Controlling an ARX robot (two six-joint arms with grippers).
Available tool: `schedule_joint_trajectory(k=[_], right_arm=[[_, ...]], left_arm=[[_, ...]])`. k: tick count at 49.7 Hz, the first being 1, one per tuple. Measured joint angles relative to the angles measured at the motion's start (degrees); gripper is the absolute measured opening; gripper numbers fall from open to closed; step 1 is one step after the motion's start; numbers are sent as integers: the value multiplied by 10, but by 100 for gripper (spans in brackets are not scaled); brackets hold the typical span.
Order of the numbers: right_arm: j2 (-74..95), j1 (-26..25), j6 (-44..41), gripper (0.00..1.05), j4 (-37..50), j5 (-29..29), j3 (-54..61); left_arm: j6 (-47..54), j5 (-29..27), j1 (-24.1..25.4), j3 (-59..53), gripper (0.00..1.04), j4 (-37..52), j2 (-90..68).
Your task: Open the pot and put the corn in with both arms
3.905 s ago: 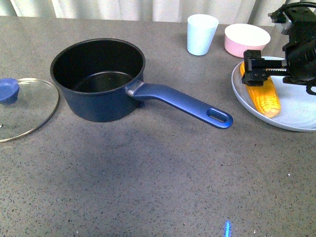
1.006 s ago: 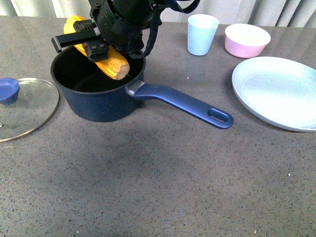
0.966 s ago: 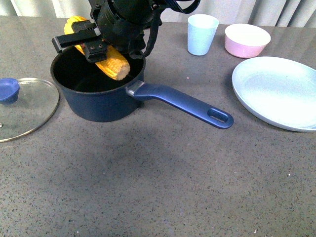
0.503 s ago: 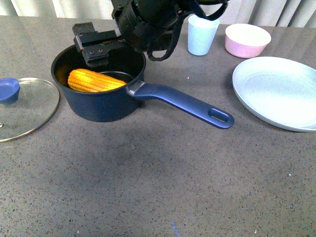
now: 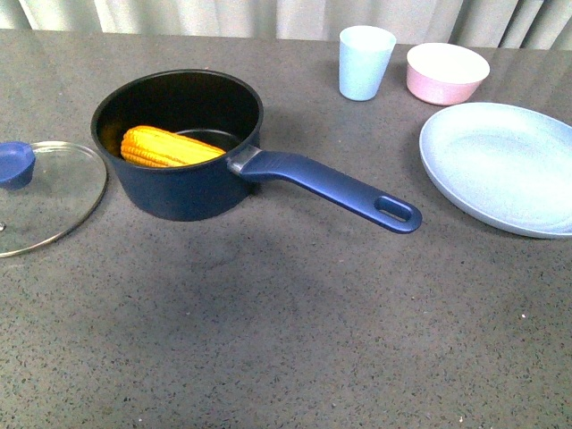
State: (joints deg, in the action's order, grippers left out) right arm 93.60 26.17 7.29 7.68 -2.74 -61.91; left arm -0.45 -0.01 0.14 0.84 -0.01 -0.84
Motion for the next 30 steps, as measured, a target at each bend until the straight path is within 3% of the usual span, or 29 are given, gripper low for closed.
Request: schedule_joint_trajectory(k=[7, 11, 13, 16, 25, 30], right_arm=[[-143, -16, 23, 96, -2, -3, 109], [-233, -13, -25, 80, 173, 182, 227], [-284, -28, -42, 71, 224, 229, 284], [-352, -54, -54, 59, 241, 231, 351], [-450, -120, -68, 17, 249, 165, 470], [-477, -137, -69, 3, 249, 144, 493]], left_arm=[[0, 0, 0, 0, 96, 0, 0], [0, 0, 0, 0, 96, 0, 0], [0, 0, 0, 0, 96, 0, 0], [0, 0, 0, 0, 96, 0, 0], [0, 0, 0, 0, 96, 0, 0], [0, 0, 0, 0, 96, 0, 0]])
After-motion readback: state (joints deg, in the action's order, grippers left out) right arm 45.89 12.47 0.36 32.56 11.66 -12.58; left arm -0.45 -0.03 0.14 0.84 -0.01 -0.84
